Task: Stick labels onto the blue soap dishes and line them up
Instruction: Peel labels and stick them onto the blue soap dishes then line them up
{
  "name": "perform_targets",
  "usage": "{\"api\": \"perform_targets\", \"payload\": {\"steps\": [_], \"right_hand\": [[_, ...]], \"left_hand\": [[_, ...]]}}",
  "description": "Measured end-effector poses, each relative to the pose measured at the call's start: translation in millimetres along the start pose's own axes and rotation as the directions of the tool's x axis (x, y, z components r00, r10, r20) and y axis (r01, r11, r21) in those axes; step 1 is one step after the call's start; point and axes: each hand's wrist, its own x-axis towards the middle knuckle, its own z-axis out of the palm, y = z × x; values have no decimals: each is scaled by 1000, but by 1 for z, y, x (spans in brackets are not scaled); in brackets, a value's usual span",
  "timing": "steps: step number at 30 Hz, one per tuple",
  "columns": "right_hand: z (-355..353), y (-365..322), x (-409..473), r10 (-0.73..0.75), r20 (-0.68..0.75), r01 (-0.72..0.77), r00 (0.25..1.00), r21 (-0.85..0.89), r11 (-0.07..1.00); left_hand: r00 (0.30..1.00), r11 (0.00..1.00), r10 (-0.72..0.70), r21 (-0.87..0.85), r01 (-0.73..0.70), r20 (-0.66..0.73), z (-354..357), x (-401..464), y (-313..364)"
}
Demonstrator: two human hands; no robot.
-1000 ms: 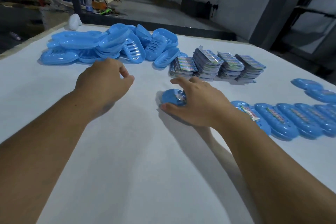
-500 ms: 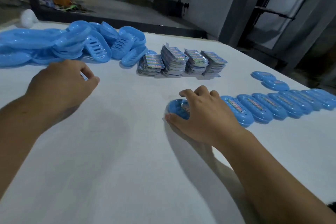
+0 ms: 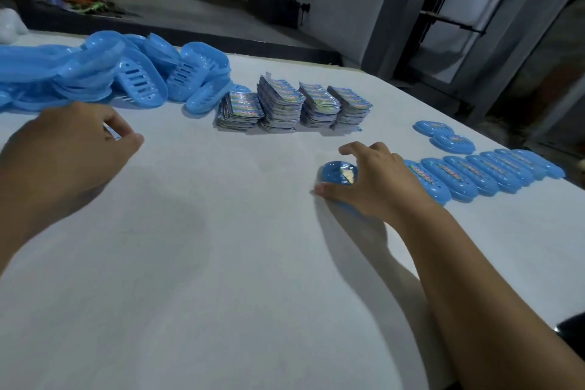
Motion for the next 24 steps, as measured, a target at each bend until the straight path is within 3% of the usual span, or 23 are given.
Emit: {"api": "perform_targets", "payload": {"steps": [4, 9, 19, 24], "right_hand": [[1, -8, 6, -19, -11, 19, 1000, 22, 1000], [3, -57, 22, -150, -5, 150, 989, 109, 983], [34, -182, 60, -359, 163, 330, 919, 181, 926], [56, -198, 61, -356, 47, 335, 933, 247, 909]], "left_hand": [[999, 1000, -9, 9, 8, 50, -26, -14, 36], [991, 998, -45, 41, 40, 124, -44, -21, 60], [982, 995, -78, 71, 67, 172, -45, -15, 56], [980, 994, -97, 71, 85, 173, -47, -12, 47]]}}
